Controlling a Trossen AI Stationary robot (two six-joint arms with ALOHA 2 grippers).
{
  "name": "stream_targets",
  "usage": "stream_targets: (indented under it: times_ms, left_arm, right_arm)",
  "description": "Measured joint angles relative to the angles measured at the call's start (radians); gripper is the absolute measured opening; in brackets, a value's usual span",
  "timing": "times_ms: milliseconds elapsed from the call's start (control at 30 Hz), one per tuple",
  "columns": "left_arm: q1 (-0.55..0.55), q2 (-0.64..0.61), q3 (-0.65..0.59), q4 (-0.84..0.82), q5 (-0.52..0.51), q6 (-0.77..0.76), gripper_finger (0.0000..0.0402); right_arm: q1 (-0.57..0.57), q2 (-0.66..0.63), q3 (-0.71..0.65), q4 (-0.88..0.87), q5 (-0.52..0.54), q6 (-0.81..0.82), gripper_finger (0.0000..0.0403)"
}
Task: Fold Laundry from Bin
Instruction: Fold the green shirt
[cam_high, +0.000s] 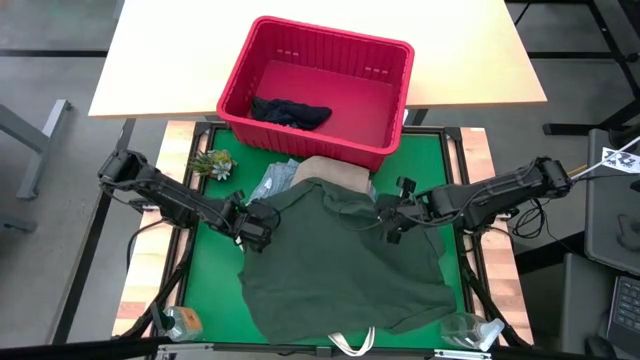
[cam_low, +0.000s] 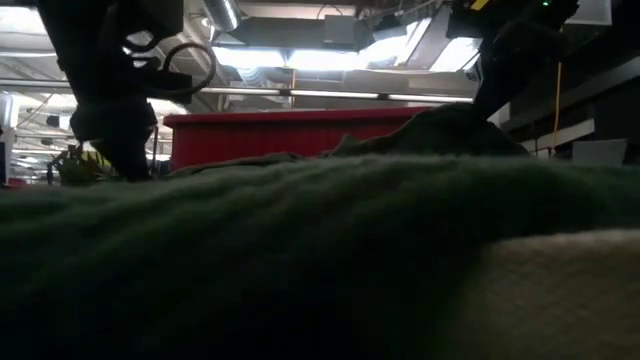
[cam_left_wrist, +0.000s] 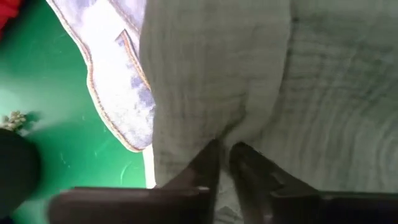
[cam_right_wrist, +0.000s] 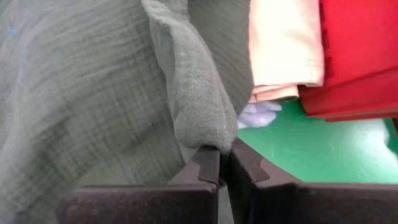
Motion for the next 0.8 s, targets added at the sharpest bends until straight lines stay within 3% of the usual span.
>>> stream_targets:
  times_ms: [67, 367, 600, 800]
  left_arm:
    - [0.0, 0.0, 0.028, -0.048, 0.0, 0.014, 0.001]
    - [0.0, -0.003, 0.193, -0.33, -0.01, 0.026, 0.0002]
    - [0.0, -0.003, 0.328, -0.523, -0.006, 0.075, 0.0001]
    - [-0.012, -0.003, 0.404, -0.566, 0.007, 0.079, 0.0]
  right_arm:
    - [-0.001, -0.015, 0.0, -0.017, 0.019, 0.006, 0.0011]
    - [-0.038, -0.13, 0.0, -0.046, 0.13, 0.055, 0.0012]
    - [-0.038, -0.219, 0.001, -0.099, 0.133, 0.034, 0.0012]
    - [-0.038, -0.267, 0.001, -0.19, 0.13, 0.055, 0.0012]
